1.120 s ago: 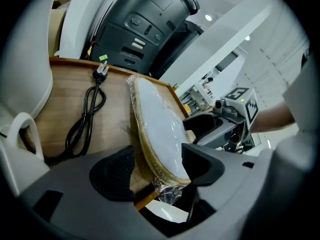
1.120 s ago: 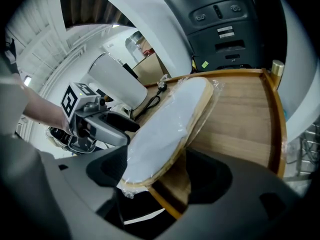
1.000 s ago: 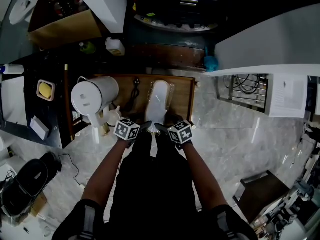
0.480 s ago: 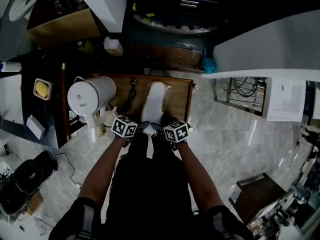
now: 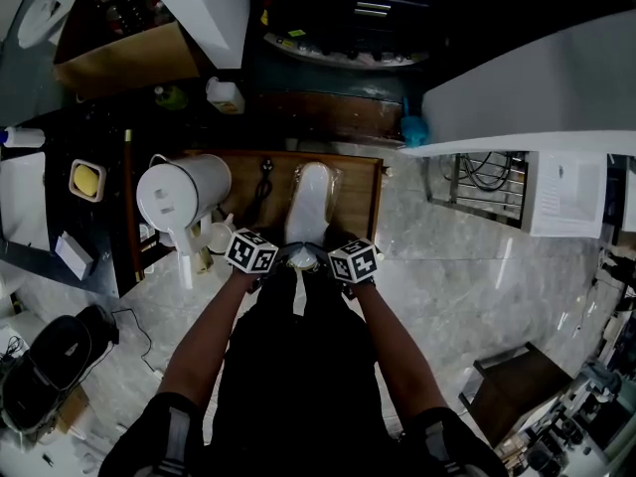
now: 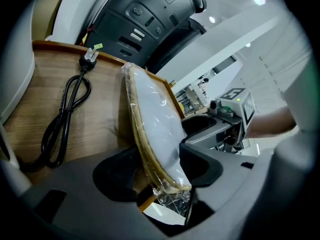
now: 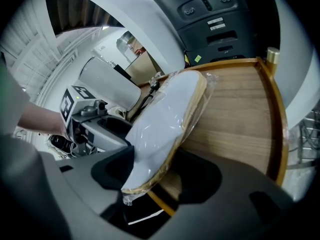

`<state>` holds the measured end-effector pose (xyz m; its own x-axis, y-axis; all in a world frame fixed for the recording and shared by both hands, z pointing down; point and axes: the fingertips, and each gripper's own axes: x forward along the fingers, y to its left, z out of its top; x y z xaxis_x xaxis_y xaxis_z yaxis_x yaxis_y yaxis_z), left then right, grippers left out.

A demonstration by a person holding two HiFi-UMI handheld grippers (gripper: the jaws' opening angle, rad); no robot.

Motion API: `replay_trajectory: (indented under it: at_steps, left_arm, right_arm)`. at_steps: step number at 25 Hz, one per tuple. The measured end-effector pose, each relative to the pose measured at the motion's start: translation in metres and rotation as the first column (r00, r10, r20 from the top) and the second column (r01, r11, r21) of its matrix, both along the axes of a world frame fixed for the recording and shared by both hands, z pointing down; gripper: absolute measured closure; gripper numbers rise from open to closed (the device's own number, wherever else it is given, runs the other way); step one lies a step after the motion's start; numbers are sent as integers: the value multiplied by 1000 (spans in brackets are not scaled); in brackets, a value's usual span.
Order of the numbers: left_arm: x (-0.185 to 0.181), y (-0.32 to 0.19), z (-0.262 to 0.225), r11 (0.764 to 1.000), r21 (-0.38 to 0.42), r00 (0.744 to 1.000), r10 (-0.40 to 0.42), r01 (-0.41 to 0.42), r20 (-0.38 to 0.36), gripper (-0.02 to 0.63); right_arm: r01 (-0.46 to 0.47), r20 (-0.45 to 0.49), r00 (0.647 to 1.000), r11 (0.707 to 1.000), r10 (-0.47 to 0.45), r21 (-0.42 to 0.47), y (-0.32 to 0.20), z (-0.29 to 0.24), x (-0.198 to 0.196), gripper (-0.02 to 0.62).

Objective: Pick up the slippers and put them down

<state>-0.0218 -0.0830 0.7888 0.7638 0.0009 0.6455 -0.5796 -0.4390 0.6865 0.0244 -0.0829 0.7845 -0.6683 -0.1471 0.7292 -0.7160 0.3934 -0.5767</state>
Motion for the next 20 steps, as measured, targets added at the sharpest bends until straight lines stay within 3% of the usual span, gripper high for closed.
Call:
replay_trajectory:
  at_steps: [8, 20]
  left_arm:
    - [1, -1, -16, 999, 43, 1000, 22, -21, -12, 345]
    - [-15, 0, -68, 993, 105, 996, -48, 56, -80, 351]
  right_arm:
    - [-38, 1, 999, 999, 38, 37, 2, -16, 3, 334]
    - [-71, 45, 997, 988, 66, 134, 1, -69, -12, 341]
